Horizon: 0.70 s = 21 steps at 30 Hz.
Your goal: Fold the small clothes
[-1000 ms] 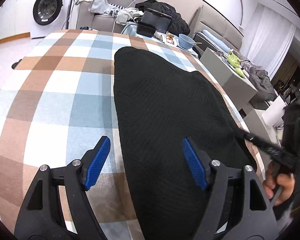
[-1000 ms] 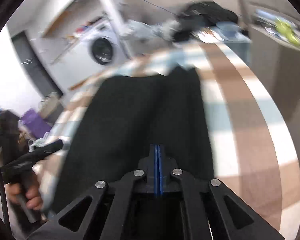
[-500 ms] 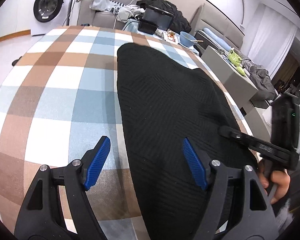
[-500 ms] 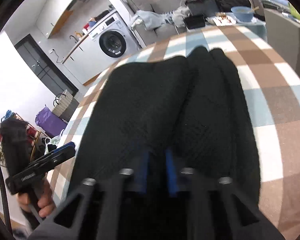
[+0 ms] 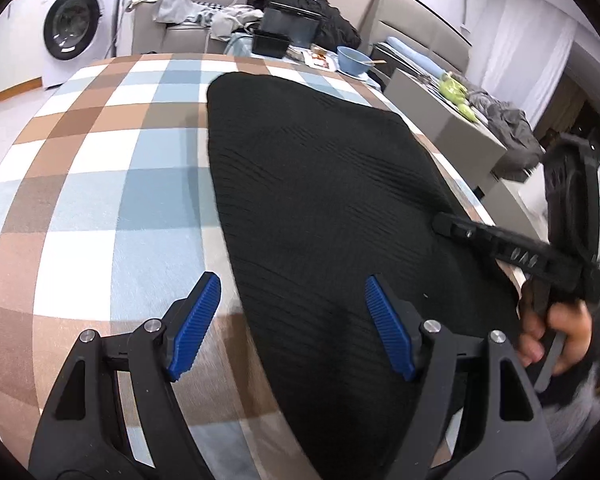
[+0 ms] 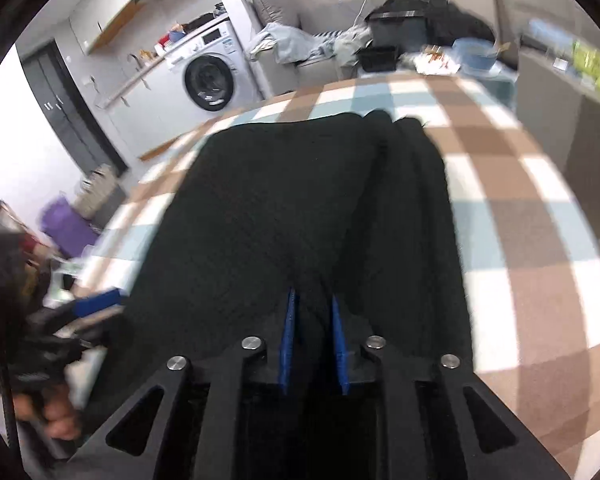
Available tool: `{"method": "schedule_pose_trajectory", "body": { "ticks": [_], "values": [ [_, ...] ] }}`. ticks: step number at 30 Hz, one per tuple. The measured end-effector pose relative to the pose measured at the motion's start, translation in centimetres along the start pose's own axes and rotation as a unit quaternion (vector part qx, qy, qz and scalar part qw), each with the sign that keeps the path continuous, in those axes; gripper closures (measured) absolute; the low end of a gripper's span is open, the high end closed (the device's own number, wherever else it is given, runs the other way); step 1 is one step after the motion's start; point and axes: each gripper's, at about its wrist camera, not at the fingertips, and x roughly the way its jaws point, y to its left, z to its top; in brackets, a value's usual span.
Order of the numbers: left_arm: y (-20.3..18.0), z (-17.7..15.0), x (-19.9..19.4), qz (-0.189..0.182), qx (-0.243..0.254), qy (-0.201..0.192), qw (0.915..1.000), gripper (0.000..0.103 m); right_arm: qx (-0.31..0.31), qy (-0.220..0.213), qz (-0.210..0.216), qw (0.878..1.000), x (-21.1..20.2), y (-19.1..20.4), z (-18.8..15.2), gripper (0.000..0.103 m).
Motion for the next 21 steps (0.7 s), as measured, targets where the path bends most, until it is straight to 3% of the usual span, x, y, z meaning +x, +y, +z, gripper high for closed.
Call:
{"method": "schedule_pose_trajectory", "body": {
  "ticks": [3, 6, 7, 9, 10, 12, 14, 18, 21],
  "values": [
    [-0.3, -1.0, -0.4, -0.015, 0.011, 0.009, 0.9998, 0.031, 0.006, 0.023, 0.06, 0.998, -1.0, -0.5, -0.9, 0.079],
    [-0.8, -2.6, -0.8, -0.032, 0.03, 0.026, 0.9987, 0.031, -0.022, 0.053, 0.119, 0.991, -2.4, 0.0, -3.3, 0.063],
    [-1.1, -3.2, -0.9, -0.035, 0.039, 0.032, 0.9981, 0.031, -0.034, 0.059, 0.124, 0.99, -2.8, 0.2, -4.0, 0.057],
    [-1.5, -4.1, -1.3, -0.035, 0.055, 0.038, 0.9972, 0.031, -0.072, 0.064, 0.119, 0.988, -3.2, 0.9, -5.4, 0.057],
    [-1.6, -4.6, -1.3, -0.036, 0.063, 0.042, 0.9965, 0.031, -0.088, 0.055, 0.11, 0.988, -3.6, 1.2, -5.7, 0.06],
    [-1.6, -5.3, -1.6, -0.035, 0.076, 0.046, 0.9954, 0.03, -0.102, 0.049, 0.094, 0.989, -3.8, 1.5, -5.8, 0.085],
    [-1.6, -5.6, -1.9, -0.03, 0.086, 0.051, 0.9945, 0.03, -0.086, 0.045, 0.088, 0.991, -4.0, 1.0, -5.4, 0.097],
    [-1.2, -5.8, -2.4, -0.018, 0.09, 0.071, 0.9933, 0.03, -0.108, 0.003, 0.082, 0.991, -6.0, 1.6, -4.6, 0.098],
    [-1.1, -6.2, -2.8, -0.008, 0.104, 0.077, 0.9916, 0.03, -0.135, 0.027, 0.045, 0.989, -5.0, 1.8, -4.8, 0.098]
  ]
}}
